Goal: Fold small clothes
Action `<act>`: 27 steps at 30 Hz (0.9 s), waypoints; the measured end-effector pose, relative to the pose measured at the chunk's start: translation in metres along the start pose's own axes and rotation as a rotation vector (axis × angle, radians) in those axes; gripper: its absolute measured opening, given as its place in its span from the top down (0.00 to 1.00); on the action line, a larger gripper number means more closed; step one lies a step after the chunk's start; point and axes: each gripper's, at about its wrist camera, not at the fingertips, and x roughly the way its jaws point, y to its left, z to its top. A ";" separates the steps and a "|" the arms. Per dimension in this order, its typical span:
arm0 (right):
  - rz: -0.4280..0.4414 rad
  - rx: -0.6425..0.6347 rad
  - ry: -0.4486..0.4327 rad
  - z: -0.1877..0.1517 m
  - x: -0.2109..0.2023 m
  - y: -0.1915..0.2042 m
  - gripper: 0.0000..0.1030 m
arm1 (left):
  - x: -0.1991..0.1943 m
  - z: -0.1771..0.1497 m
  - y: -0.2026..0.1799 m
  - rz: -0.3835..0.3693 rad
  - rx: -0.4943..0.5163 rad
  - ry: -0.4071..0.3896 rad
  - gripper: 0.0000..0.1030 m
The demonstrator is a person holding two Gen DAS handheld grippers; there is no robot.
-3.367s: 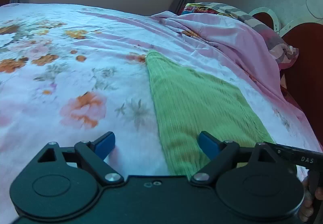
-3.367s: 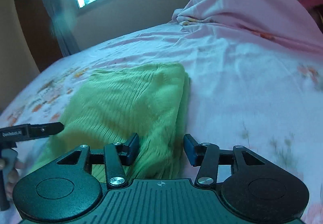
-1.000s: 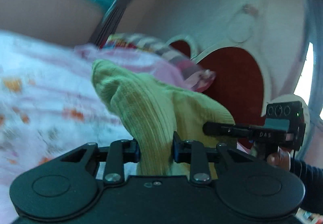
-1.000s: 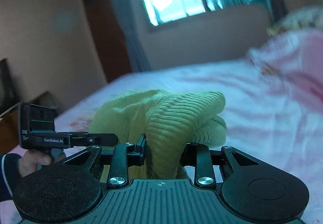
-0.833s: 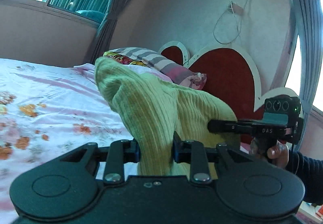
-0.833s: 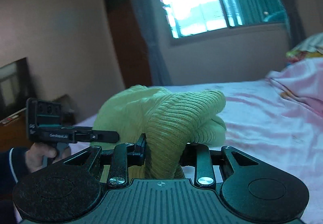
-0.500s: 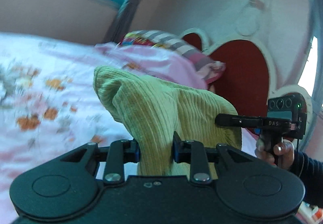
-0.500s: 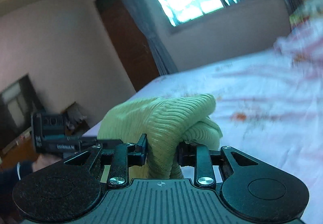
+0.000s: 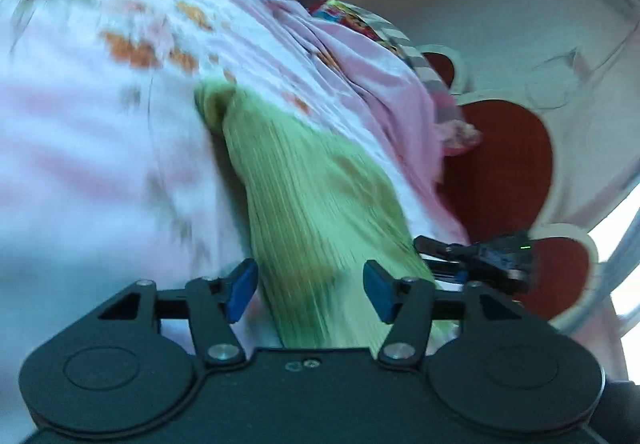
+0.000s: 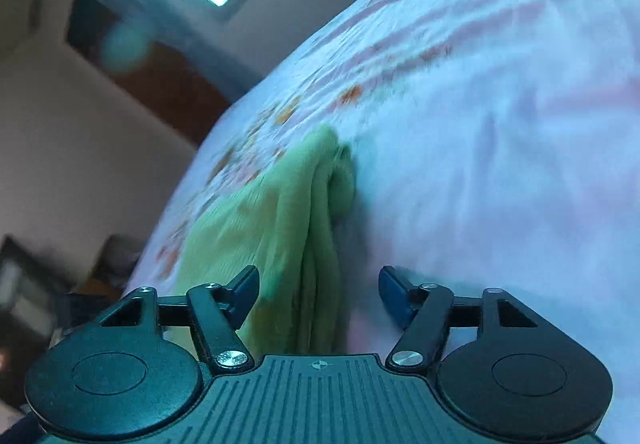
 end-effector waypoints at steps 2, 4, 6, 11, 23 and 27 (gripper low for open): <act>0.058 0.013 0.041 -0.011 -0.008 -0.005 0.36 | -0.001 -0.015 -0.002 -0.025 0.001 0.024 0.46; 0.066 -0.005 0.069 -0.017 -0.004 -0.005 0.36 | 0.007 -0.023 -0.008 0.021 0.027 0.028 0.47; 0.082 -0.003 0.092 -0.016 0.005 -0.002 0.36 | 0.019 -0.021 -0.007 0.010 -0.006 0.027 0.56; 0.038 -0.019 0.187 -0.018 0.013 0.015 0.78 | 0.037 -0.018 -0.010 0.014 -0.100 0.061 0.89; -0.070 0.090 0.190 -0.062 -0.030 0.022 0.72 | -0.005 -0.053 -0.020 0.151 -0.210 0.103 0.77; -0.177 -0.057 0.019 -0.066 -0.069 0.043 0.57 | -0.033 -0.056 -0.068 0.317 0.015 -0.072 0.13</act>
